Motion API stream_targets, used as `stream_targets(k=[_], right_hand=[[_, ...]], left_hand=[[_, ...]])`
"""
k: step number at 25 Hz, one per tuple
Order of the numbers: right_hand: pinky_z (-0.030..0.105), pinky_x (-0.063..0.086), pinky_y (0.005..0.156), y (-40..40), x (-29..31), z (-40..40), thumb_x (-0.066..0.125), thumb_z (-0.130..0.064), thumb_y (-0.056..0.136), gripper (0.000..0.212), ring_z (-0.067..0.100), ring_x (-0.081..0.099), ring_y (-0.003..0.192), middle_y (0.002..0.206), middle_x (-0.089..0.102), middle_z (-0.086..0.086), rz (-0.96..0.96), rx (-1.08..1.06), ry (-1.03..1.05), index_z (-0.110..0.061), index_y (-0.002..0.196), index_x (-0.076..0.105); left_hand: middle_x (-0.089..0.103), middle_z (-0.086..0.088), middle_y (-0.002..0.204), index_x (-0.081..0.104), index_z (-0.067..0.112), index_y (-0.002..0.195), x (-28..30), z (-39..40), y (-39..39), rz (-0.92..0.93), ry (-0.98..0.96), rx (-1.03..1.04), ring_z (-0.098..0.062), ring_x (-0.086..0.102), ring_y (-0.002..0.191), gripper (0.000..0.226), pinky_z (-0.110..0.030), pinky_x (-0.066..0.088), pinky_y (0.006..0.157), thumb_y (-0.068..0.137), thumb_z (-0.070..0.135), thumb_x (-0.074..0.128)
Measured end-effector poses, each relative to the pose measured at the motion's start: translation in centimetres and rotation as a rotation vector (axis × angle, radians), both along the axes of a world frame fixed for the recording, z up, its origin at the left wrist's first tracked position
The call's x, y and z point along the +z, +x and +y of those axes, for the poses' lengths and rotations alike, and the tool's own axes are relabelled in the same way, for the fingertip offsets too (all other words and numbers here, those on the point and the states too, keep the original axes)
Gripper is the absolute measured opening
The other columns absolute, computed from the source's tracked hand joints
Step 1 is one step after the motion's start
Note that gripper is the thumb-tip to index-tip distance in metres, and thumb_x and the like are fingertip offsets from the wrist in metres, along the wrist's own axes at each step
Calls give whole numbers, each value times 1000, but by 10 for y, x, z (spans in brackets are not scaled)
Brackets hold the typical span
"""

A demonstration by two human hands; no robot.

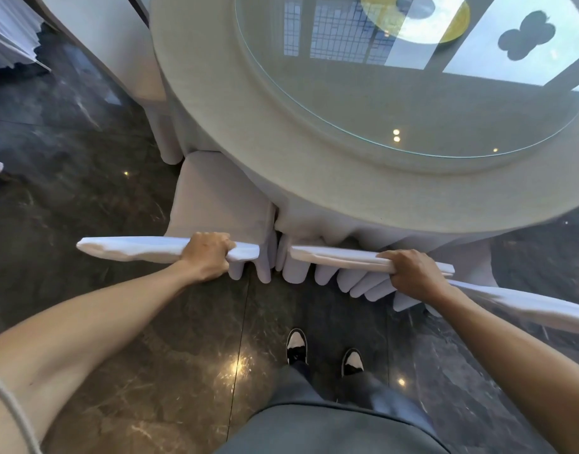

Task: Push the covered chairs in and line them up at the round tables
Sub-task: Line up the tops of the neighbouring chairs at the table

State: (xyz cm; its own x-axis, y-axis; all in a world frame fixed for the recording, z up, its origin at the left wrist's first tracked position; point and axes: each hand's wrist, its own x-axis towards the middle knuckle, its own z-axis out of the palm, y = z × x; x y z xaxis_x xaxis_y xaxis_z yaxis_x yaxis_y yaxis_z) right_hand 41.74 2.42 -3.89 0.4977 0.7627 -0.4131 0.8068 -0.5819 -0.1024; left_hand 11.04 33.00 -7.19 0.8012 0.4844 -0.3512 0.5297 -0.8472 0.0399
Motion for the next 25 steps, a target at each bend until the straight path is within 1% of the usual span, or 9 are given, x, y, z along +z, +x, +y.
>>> stream_targets(k=[3,7,8,11,14,16,20,23,25], right_hand=[[33,46,68,-4,-1,0,55,-13,74,50,22,65,83,95,71,-5,-18,-25,11,-38,117,65],[32,46,67,-9,-2,3,56,-13,71,46,22,64,80,90,71,-4,-54,-10,6,-34,111,67],[31,45,67,-9,-2,4,57,-12,72,46,22,64,79,88,71,-4,-53,-9,9,-33,111,67],[30,41,65,-11,-1,5,57,-11,71,46,24,63,77,85,70,-2,-40,21,1,-32,111,68],[30,40,65,-14,-1,4,57,-10,71,47,24,61,75,84,70,-1,-27,26,0,-31,111,68],[30,40,65,-14,-1,5,56,-9,72,47,25,61,76,84,69,0,-22,34,0,-30,112,68],[29,39,66,-11,1,1,56,-9,73,46,25,62,77,86,69,1,-26,69,-7,-28,114,67],[28,37,67,-8,4,-3,57,-10,75,45,24,61,78,91,71,1,-20,83,1,-28,115,68],[28,37,67,-8,5,-3,57,-11,75,45,20,56,74,92,71,-1,-9,63,2,-29,115,68]], left_hand=[[58,5,78,66,23,76,-2,-2,-11,5,19,-43,-25,62,69,5,-31,30,57,71,22,64],[56,7,76,65,24,75,-5,-6,-15,-15,20,-56,-23,60,65,4,-31,33,55,72,24,63],[56,7,77,66,24,76,-4,-6,-14,-11,19,-46,-22,60,66,7,-31,34,56,71,23,61],[59,8,83,71,27,88,-4,-8,-8,-28,11,7,-22,62,74,26,-31,40,59,67,21,56],[64,11,90,73,33,101,-2,-14,2,-57,-12,46,-21,63,82,37,-31,44,65,70,20,58],[65,12,94,73,34,106,-1,-14,6,-47,-10,64,-21,63,84,39,-31,44,67,72,21,59],[68,12,101,71,37,113,-4,-13,10,-46,-16,146,-21,65,90,43,-31,39,69,73,23,61],[70,10,101,71,35,114,-9,-17,16,-49,-26,163,-21,65,91,46,-32,42,72,70,22,62],[70,9,99,72,33,112,-8,-17,21,-31,-28,143,-21,65,88,47,-31,43,71,67,22,62]])
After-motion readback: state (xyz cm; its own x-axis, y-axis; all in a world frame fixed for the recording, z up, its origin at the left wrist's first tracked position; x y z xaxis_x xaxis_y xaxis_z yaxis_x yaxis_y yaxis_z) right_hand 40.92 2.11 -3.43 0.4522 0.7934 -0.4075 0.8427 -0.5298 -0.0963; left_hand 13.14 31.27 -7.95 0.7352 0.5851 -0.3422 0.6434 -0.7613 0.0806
